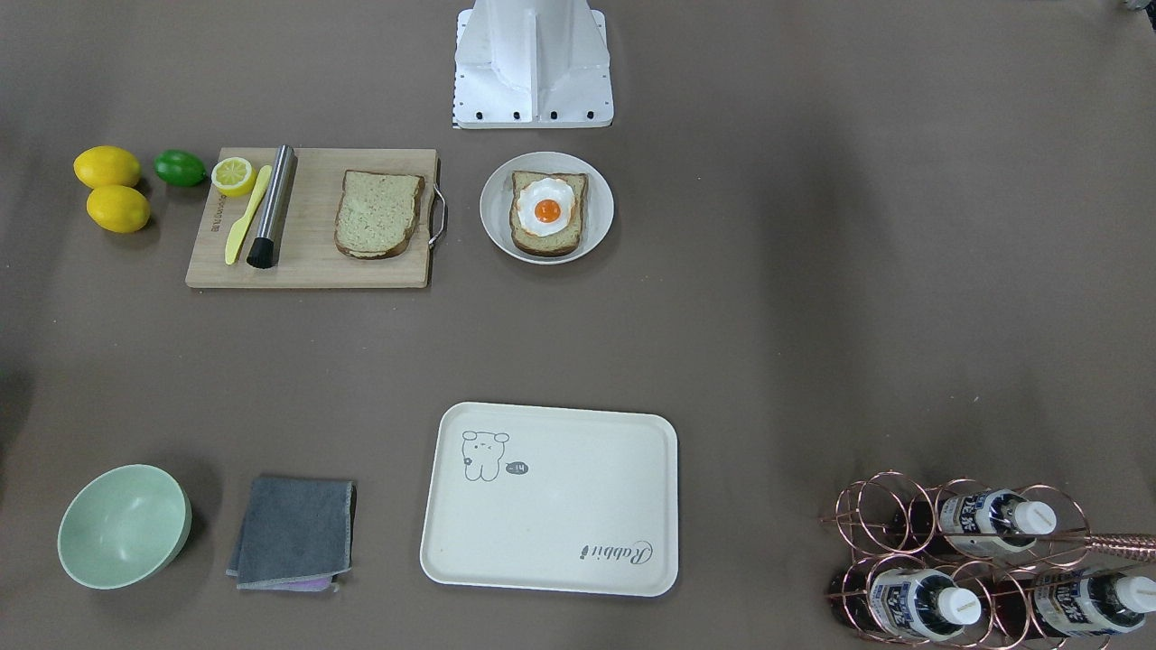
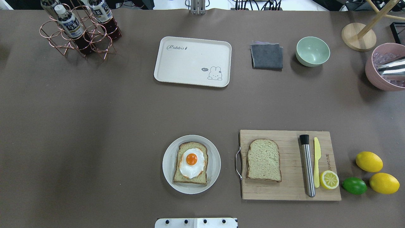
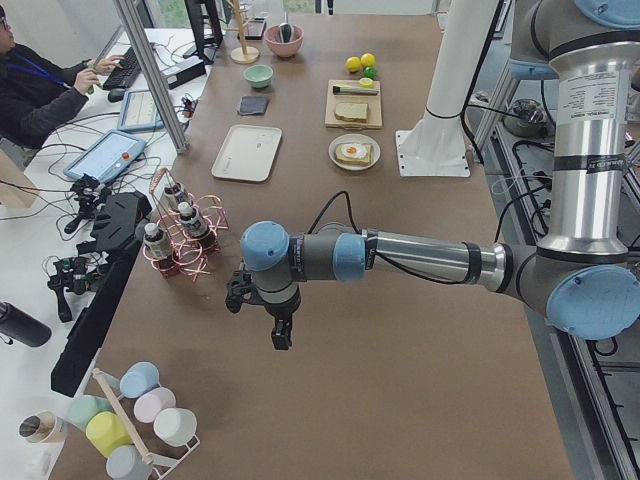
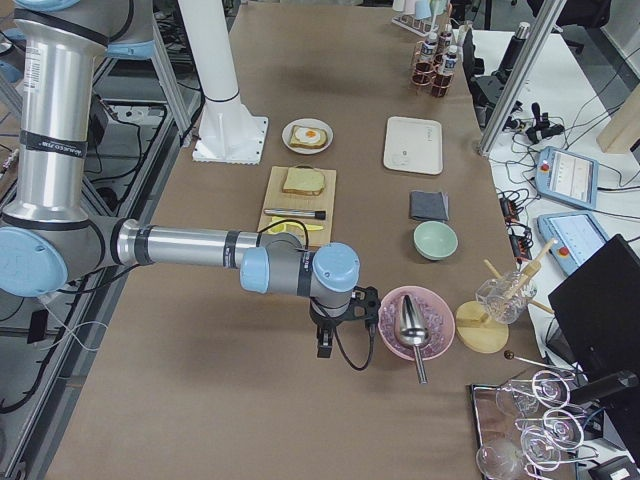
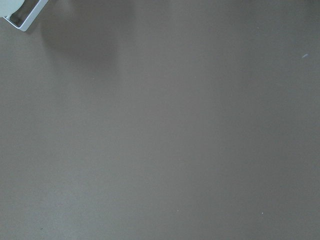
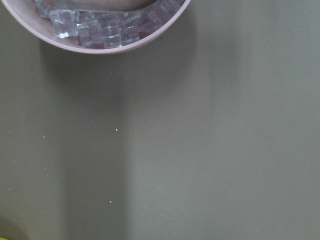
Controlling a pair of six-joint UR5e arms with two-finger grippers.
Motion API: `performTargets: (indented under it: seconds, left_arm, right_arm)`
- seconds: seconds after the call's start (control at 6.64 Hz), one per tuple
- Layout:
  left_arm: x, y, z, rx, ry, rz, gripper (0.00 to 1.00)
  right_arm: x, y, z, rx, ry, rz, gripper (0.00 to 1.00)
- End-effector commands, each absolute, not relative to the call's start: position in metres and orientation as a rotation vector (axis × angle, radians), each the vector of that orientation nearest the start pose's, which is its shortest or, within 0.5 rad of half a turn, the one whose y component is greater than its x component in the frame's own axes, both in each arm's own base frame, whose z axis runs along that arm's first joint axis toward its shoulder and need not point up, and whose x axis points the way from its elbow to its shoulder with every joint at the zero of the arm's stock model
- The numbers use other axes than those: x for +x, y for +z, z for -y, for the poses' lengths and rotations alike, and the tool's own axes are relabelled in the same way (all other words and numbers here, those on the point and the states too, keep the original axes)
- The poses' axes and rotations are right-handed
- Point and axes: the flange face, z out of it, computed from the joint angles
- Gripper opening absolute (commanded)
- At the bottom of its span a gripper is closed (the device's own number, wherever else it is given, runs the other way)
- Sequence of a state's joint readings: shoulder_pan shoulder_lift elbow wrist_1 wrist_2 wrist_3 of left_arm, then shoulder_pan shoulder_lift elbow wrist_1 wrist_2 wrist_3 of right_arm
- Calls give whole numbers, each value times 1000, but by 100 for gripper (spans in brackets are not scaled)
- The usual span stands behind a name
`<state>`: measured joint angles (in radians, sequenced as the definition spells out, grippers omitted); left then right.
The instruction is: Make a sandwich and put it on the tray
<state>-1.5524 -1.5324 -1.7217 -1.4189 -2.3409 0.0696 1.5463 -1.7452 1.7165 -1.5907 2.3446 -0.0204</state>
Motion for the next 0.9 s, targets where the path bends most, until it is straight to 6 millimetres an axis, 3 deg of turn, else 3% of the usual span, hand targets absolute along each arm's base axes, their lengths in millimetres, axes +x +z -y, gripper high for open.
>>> performTargets:
  seconds: [0.0, 0.75]
  left_arm:
    - [-51, 620, 472, -25, 75, -771, 98]
    - [-45, 617, 473, -25, 88, -777, 98]
  right_arm:
    - [53, 667, 417, -45, -23, 777, 100]
    - [53, 667, 417, -45, -22, 774, 100]
